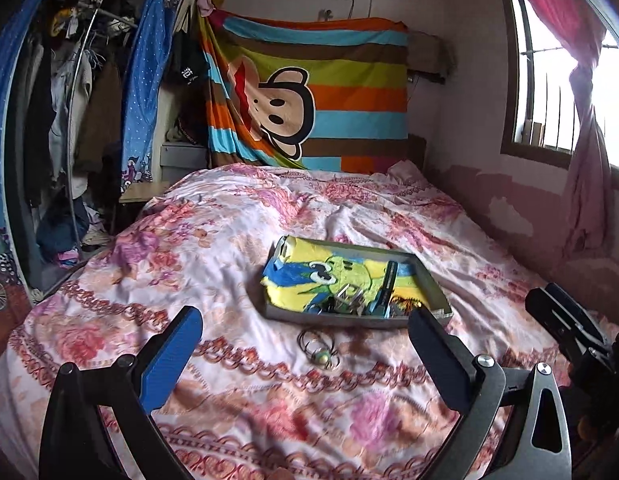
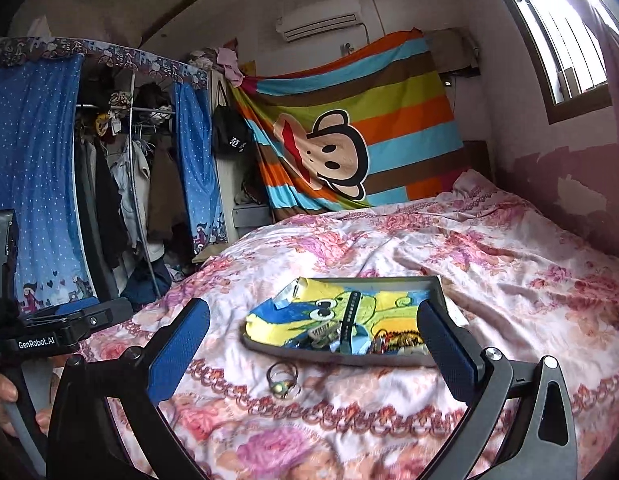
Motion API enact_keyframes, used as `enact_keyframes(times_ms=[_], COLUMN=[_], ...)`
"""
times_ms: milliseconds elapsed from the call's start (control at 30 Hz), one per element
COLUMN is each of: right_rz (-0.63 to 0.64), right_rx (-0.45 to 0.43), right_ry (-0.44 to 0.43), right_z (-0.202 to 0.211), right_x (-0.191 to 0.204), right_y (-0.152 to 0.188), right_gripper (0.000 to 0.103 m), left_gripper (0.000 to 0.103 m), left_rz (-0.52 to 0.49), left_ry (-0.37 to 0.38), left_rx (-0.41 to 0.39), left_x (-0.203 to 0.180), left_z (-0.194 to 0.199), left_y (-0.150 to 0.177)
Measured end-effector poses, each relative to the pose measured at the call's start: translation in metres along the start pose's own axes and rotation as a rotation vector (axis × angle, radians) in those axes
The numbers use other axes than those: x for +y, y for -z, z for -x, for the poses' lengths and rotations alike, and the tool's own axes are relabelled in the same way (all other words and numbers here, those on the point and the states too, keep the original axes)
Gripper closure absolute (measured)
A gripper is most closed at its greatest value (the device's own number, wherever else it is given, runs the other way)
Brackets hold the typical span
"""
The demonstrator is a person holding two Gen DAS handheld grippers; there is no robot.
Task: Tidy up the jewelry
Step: 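Withdraw both tools from the tray, then move both tools toward the green-bead wire loop and silver rings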
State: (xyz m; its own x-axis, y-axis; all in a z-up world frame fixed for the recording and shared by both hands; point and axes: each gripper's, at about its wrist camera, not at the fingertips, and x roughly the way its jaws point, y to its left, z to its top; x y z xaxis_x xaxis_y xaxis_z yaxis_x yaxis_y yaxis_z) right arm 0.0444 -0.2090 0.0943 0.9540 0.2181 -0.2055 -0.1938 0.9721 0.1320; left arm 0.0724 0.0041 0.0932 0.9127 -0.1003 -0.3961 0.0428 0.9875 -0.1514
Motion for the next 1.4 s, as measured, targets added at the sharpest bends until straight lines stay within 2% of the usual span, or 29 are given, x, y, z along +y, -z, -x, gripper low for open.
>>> enact_keyframes(times_ms=[233,467,667,867,1400], right_rz=[-0.001,0.008,0.005,0.017,0.020], right_rx=[0.078,0.236,0.330,0.376,0.445], right_ry=[0.040,0.087,0.106,0.100,0.080], right_z=[0.011,-0.013,-0.033,-0.042,-0.056], right_x=[0.003,-0.003,-0.010,-0.005,-0.003], right_y=[0.037,0.075,0.094,0.106,0.117], right_gripper=[0.001,0.001,0.001,0.001,0.001], left_gripper=[0.000,0.000,0.000,0.000,0.000], left_rz=[-0.045,-0.116,-0.144,-0.141,-0.071], left_ry=[-0.016,-0.032,-0.075,-0.088,-0.072], left_rx=[0.035,0.140,0.197,0.242,0.277], left_x=[0.013,0.023,0.029,0.033,0.043], left_z=[0.003,-0.013,-0.025,-0.032,-0.046], left_y=[0.034,0.076,0.099,0.107,0.105])
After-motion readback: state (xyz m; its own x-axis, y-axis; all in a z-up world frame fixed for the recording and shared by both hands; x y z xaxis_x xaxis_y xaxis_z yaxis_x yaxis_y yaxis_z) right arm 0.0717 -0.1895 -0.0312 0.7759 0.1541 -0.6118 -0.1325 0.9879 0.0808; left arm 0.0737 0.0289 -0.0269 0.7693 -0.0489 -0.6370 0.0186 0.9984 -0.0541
